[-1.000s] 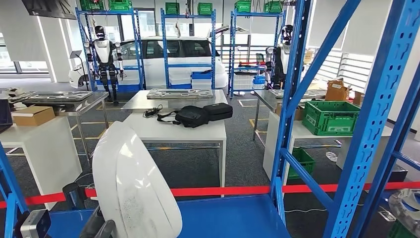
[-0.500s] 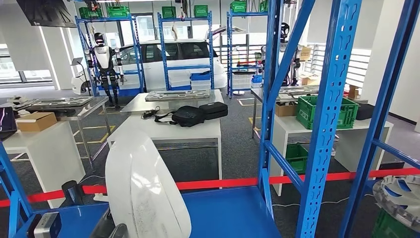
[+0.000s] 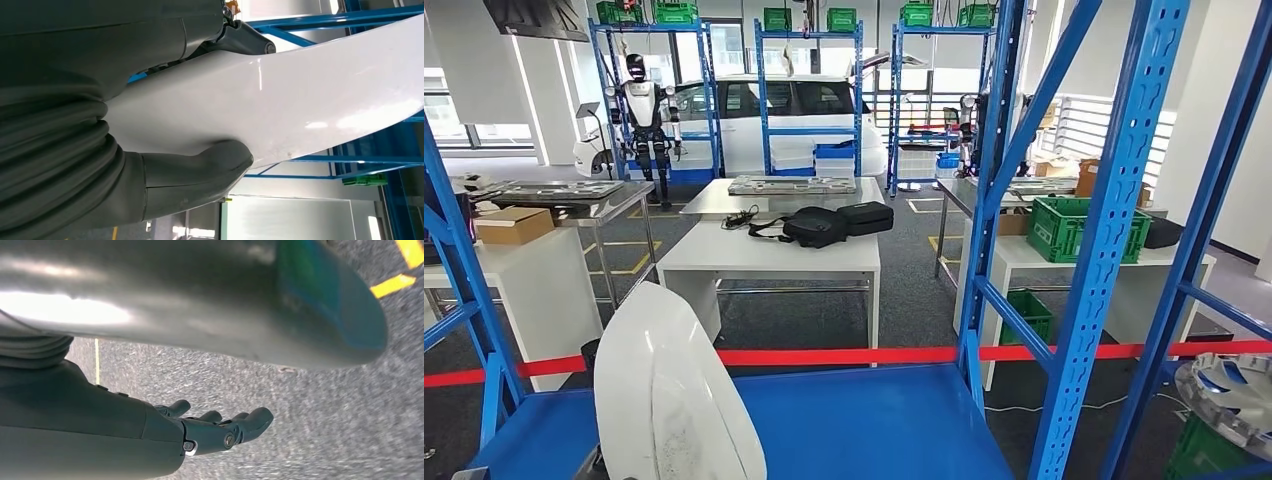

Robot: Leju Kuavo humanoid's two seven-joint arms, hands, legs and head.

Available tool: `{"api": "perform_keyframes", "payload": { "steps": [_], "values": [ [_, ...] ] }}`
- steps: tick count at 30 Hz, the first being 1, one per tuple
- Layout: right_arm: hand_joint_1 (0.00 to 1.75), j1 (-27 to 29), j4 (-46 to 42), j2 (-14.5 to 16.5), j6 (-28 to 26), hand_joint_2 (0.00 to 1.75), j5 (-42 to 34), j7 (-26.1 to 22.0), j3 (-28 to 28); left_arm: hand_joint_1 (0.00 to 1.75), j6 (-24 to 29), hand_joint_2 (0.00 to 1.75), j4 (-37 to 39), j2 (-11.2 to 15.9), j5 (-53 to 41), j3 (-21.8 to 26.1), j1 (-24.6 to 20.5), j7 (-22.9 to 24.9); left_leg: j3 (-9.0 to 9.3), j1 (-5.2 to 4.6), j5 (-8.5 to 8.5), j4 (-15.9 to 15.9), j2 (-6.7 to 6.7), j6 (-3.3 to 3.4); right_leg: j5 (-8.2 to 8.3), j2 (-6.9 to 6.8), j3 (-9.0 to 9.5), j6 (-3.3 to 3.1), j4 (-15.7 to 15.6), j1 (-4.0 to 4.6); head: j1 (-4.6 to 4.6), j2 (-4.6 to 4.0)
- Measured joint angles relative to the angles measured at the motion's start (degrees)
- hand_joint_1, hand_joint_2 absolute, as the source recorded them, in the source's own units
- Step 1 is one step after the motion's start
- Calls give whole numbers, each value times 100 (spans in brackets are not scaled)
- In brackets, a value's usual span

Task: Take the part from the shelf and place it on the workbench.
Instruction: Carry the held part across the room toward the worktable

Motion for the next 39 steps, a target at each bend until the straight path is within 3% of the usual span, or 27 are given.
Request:
{"api": "perform_keyframes", "payload": {
  "steps": [1,3,4,5,7,8,10,12,13,14,15,17,19,20,22,23,25,27,28,29,30,32,34,35,36,38,39],
  "values": [
    [0,-7,-1,-14,-5,0,-32,30,-2,175,3,175,13,-37,-25,-2,-35,4,-88,1,43,39,-2,-14,148,-1,258,-9,-325,0,2,0],
    [0,-29,-2,-33,-15,0,-72,90,-5,175,20,175,43,-112,-40,-7,-137,19,-217,-5,120,103,-5,-66,227,0,754,-55,-1069,22,1,0],
    [0,-34,-3,-35,-19,0,-84,104,-6,175,32,175,59,-139,-39,-10,-192,30,-245,-8,155,121,-5,-99,202,2,875,-88,-1293,36,-2,0],
    [0,-35,-3,-37,-22,0,-93,109,-7,175,42,175,74,-163,-34,-13,-240,38,-256,-9,196,119,-4,-137,174,5,900,-125,-1385,52,-7,0],
    [0,-25,-2,-35,-19,0,-102,90,-8,175,49,175,104,-193,-17,-21,-307,50,-263,-2,266,96,-2,-211,270,4,831,-205,-1408,48,-9,-1],
    [0,-22,-2,-33,-12,0,-108,65,-10,175,49,175,113,-201,-10,-23,-324,53,-296,2,214,123,-5,-244,333,-2,789,-249,-1421,38,-14,-1],
    [0,-17,-2,-31,7,0,-115,-1,-15,175,49,175,121,-200,-4,-27,-349,61,-425,19,-203,472,-12,-293,473,-18,670,-320,-1456,16,-23,-1],
    [0,-14,-2,-34,28,0,-104,-27,-17,175,49,175,120,-199,-6,-32,-362,67,-578,35,-751,1175,-13,-336,597,-26,528,-340,-1455,18,-32,0],
    [0,-12,-2,-34,36,0,-96,-22,-17,175,48,175,120,-199,-5,-35,-361,68,-604,45,-869,1482,-13,-355,658,-30,453,-334,-1449,18,-36,0],
    [0,-12,-2,-34,41,0,-89,-17,-17,175,47,175,120,-199,-3,-40,-358,70,-566,54,-859,1655,-13,-367,720,-34,374,-323,-1441,18,-37,0],
    [0,-12,-2,-34,40,0,-90,-17,-17,175,45,175,119,-200,-1,-45,-355,72,-437,64,-745,1632,-12,-373,781,-36,295,-308,-1429,17,-39,0],
    [0,-14,-3,-33,34,0,-99,-33,-18,175,41,175,102,-202,-1,-55,-355,74,112,86,-537,1021,-14,-369,889,-36,156,-260,-1402,14,-43,0],
    [0,-17,-4,-33,25,0,-104,-50,-20,175,32,175,70,-205,1,-66,-356,72,666,73,-594,250,-28,-328,982,-29,86,-192,-1385,22,-45,0],
    [0,-18,-4,-33,23,0,-105,-51,-21,175,26,175,58,-205,2,-70,-356,70,784,57,-653,46,-35,-291,1032,-25,75,-156,-1392,27,-45,0],
    [0,-11,-4,-32,21,0,-106,-49,-26,175,17,175,50,-206,5,-74,-354,68,742,26,-610,-33,-34,-177,1123,-21,56,-77,-1426,12,-40,0],
    [0,-3,-3,-32,21,0,-106,-48,-29,175,16,175,51,-211,6,-75,-354,69,696,23,-558,-38,-22,-114,1085,-19,23,-40,-1401,-1,-39,-1],
    [0,17,-2,-26,20,0,-108,-61,-35,175,16,175,49,-221,3,-76,-355,66,573,28,-427,-53,1,2,685,-16,-117,10,-1082,-18,-30,-1],
    [0,19,-2,-20,8,0,-109,-99,-39,175,35,175,43,-226,-2,-76,-353,55,414,9,-288,-43,6,53,105,-15,-306,21,-393,-12,-20,0],
    [0,14,-2,-19,1,0,-107,-110,-42,175,58,175,41,-226,-5,-76,-352,49,319,-5,-215,-33,6,61,-45,-14,-362,18,-56,-5,-17,0],
    [0,9,-2,-20,-5,0,-104,-105,-46,175,95,175,40,-227,-6,-76,-350,45,218,-18,-146,-18,5,63,-53,-14,-350,7,162,6,-14,0],
    [0,6,-3,-22,-7,0,-102,-86,-49,175,136,175,39,-227,-6,-76,-349,43,118,-27,-84,0,5,60,57,-14,-254,-11,207,19,-11,0],
    [0,3,-4,-25,7,0,-101,-37,-55,175,221,175,30,-226,-3,-76,-349,42,-49,-34,14,53,4,42,360,-13,213,-67,-260,55,-6,0],
    [0,-9,-4,-28,38,0,-106,-17,-64,175,282,175,1,-216,1,-76,-348,25,-152,-46,97,99,7,-2,327,-13,795,-136,-1066,101,-5,0],
    [0,-16,-4,-29,51,0,-110,-3,-75,175,300,175,-13,-204,6,-76,-347,9,-172,-47,141,106,13,-33,256,-12,959,-164,-1343,122,-4,0],
    [0,-20,-4,-31,60,0,-116,26,-87,175,313,175,-22,-192,19,-76,-345,-10,-182,-46,190,97,19,-69,201,-12,1026,-190,-1500,138,-7,0],
    [0,-17,-3,-29,74,0,-139,105,-112,175,322,175,-21,-154,77,-76,-333,-40,-202,-40,245,80,16,-139,301,-26,959,-242,-1550,127,-5,0],
    [0,-15,-3,-28,83,0,-153,139,-122,175,327,175,-18,-129,109,-75,-323,-50,-241,-36,149,137,6,-175,370,-40,914,-281,-1568,112,-10,0]
  ]
}}
